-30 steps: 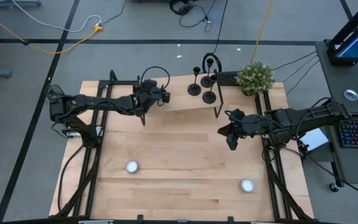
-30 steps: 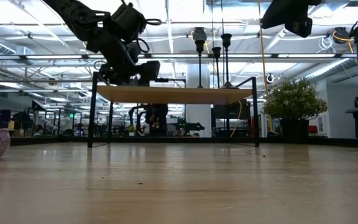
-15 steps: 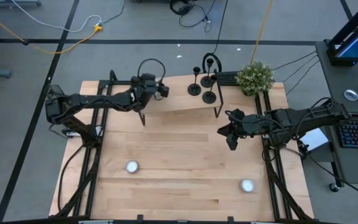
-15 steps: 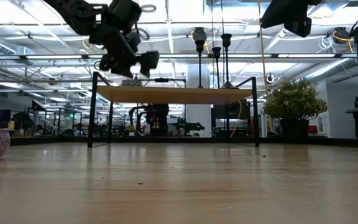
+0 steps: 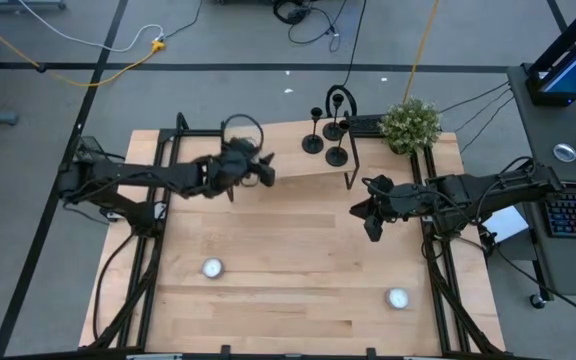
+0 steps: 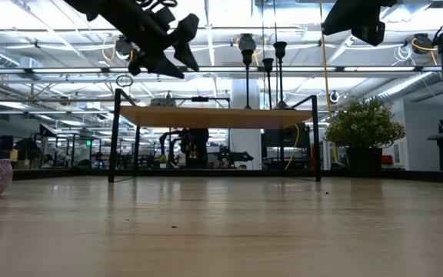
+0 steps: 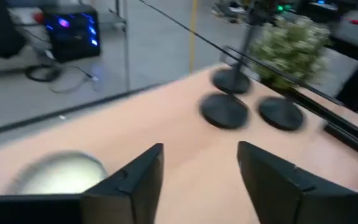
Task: Pick & Place candle stick holders
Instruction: Put the blue patterned scented candle on the shelf
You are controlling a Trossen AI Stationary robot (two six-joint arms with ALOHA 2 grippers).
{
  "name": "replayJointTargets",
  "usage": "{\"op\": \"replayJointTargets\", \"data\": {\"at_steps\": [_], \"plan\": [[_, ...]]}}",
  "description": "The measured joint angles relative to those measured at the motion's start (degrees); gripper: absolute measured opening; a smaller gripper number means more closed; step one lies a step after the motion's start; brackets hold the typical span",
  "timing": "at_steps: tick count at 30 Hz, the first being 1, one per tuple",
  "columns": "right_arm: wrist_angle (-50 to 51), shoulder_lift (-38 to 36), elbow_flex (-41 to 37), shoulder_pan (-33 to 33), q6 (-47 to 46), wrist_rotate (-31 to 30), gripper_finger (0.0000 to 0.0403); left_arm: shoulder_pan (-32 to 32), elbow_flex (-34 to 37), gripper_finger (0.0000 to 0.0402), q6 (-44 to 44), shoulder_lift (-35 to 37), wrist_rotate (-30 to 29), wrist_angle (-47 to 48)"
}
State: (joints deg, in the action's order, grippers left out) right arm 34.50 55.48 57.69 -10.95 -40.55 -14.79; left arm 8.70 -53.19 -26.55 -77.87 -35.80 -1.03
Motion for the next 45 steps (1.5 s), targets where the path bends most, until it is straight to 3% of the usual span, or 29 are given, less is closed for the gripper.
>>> {"op": "replayJointTargets", "data": {"at_steps": [5,10,12,19,45], "plan": [[0.0,0.0,0.0,0.1,0.3,-0.1,0.0045,-2.9,0.0,0.0129,-2.9,-1.9,-3.3,2.8],[0.0,0.0,0.0,0.1,-0.2,-0.1,0.0045,-1.7,0.0,0.0027,-6.8,-2.1,-5.2,8.2],[0.0,0.0,0.0,0.1,-0.2,-0.1,0.0045,-1.0,0.0,0.0009,-7.6,-2.1,-5.5,9.2],[0.0,0.0,0.0,0.1,0.1,-0.1,0.0045,1.1,0.0,0.0004,-8.5,-2.0,-2.6,12.0],[0.0,0.0,0.0,0.1,0.7,-0.1,0.0045,7.4,0.0,0.001,-6.9,-2.0,-4.8,14.3]]}}
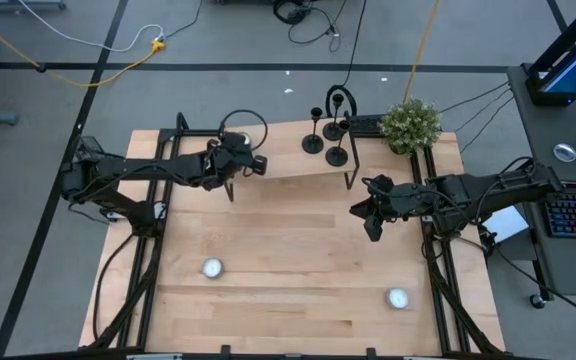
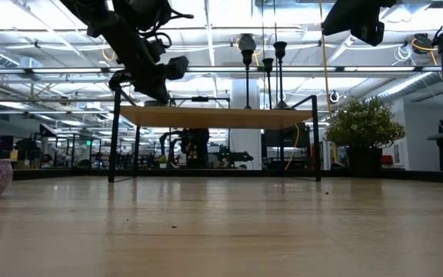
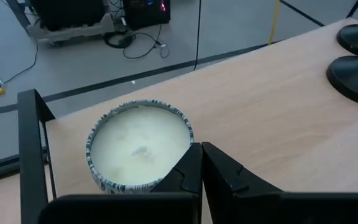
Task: Pick & Place candle stick holders
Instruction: Put the blue patterned scented candle on the shelf, then put the purple patterned scented candle on the shelf aligned with the other blue patterned scented candle
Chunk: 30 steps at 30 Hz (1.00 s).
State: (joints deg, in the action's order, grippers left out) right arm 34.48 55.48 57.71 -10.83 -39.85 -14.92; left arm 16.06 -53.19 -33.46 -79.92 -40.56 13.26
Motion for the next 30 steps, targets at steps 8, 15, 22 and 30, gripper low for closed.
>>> {"op": "replayJointTargets", "data": {"at_steps": [8,15,22,30], "plan": [[0.0,0.0,0.0,0.0,-0.2,0.0,0.0045,-0.3,0.0,0.0019,4.3,1.5,4.2,-6.8],[0.0,0.0,0.0,0.0,-1.0,0.0,0.0045,-6.3,-2.4,0.0028,9.0,8.9,6.3,-11.4],[0.0,0.0,0.0,0.0,-0.5,0.0,0.0045,-17.8,-9.9,0.0004,8.1,14.1,14.3,6.6],[-0.3,0.0,0.0,0.0,0.0,0.0,0.0045,-28.2,-15.1,0.0012,-23.8,13.4,30.0,37.7]]}}
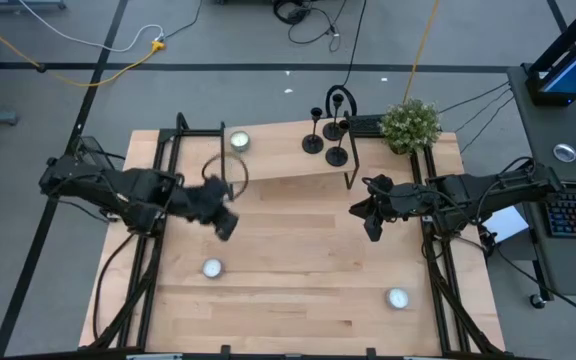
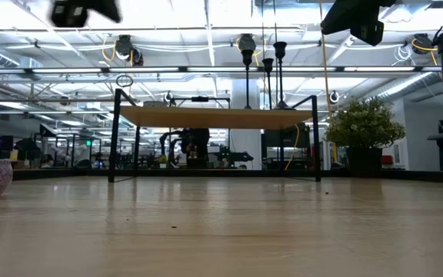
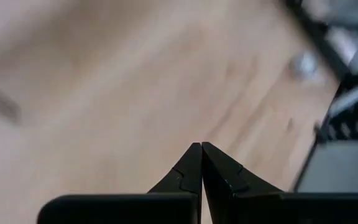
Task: Pick & Place candle stick holders
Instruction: Put the purple patterned scented candle on the shelf aligned with the other blue patterned scented candle
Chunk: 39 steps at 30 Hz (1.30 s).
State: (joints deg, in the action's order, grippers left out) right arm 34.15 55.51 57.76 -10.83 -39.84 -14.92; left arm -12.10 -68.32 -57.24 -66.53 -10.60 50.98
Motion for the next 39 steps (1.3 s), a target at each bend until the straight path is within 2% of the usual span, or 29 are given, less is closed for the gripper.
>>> {"op": "replayJointTargets", "data": {"at_steps": [4,7,14,18,24,30,34,39], "plan": [[-0.1,0.0,0.0,0.0,0.1,0.0,0.0045,-5.4,1.6,0.0003,-9.2,-0.5,3.0,3.4],[-0.1,0.0,0.0,0.0,0.1,0.0,0.0045,-9.1,2.1,0.0008,-13.1,-1.3,2.8,6.2],[-0.2,0.0,0.0,0.0,0.1,0.0,0.0045,-14.2,2.1,0.0042,-16.8,-6.8,1.1,7.5],[-0.2,0.0,0.0,0.0,0.2,0.0,0.0045,-15.4,2.1,0.0075,-16.7,-11.4,1.2,9.8],[-0.2,0.0,0.0,0.0,0.2,0.0,0.0045,-14.8,2.2,0.0153,-15.5,-17.0,2.7,20.3],[-0.3,0.0,0.0,0.0,0.5,0.0,0.0045,-13.9,2.2,0.0227,-8.6,-19.9,3.1,21.0],[-0.9,0.0,0.0,0.0,1.5,0.0,0.0045,-13.5,4.3,0.0246,-3.9,-20.5,3.3,19.3],[-1.1,0.0,0.0,0.0,1.6,0.0,0.0045,-13.6,9.0,0.0242,-3.3,-19.6,4.7,18.7]]}}
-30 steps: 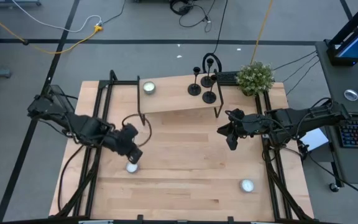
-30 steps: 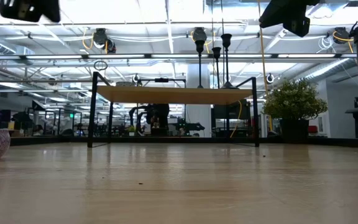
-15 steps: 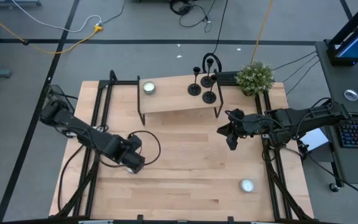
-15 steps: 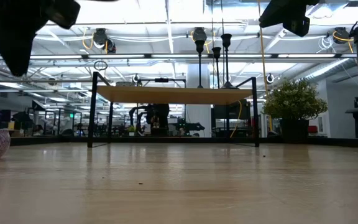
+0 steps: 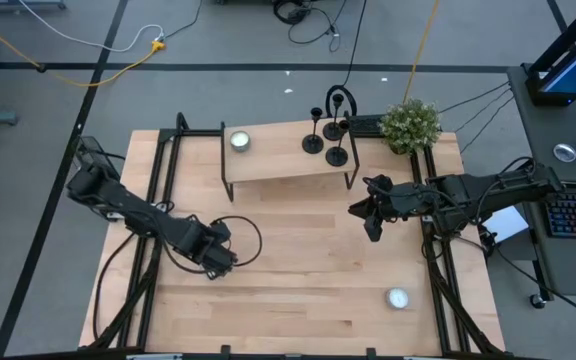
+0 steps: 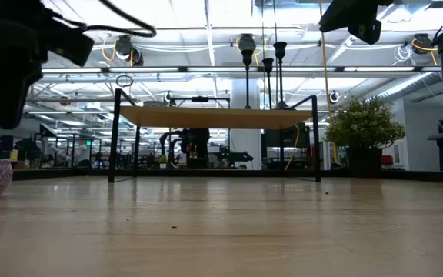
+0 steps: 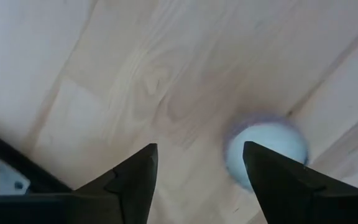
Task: Pick & Place candle stick holders
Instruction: Put the purple patterned scented candle on the shelf aligned with the other blue patterned scented candle
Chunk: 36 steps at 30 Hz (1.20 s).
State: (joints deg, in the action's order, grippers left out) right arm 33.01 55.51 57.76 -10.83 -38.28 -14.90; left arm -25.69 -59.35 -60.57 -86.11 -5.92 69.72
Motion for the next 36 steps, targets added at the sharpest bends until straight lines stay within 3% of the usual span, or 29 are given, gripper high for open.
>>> {"op": "replayJointTargets", "data": {"at_steps": [13,18,24,31,36], "plan": [[0.0,0.0,0.0,0.0,0.0,0.0,0.0045,-1.1,9.6,0.0223,1.0,6.8,3.9,-10.0],[0.0,0.0,0.0,0.0,0.0,0.0,0.0045,-0.9,11.4,0.0223,3.0,7.5,4.3,-11.0],[0.0,0.0,0.0,0.0,0.0,0.0,0.0045,0.5,15.7,0.0223,4.8,7.5,6.3,-19.3],[0.0,0.0,0.0,0.0,-1.1,0.0,0.0045,2.2,16.3,0.0221,6.6,7.5,6.0,-20.0],[0.0,0.0,0.0,0.0,-1.1,0.0,0.0045,3.5,16.3,0.0193,8.6,7.5,5.3,-20.6]]}}
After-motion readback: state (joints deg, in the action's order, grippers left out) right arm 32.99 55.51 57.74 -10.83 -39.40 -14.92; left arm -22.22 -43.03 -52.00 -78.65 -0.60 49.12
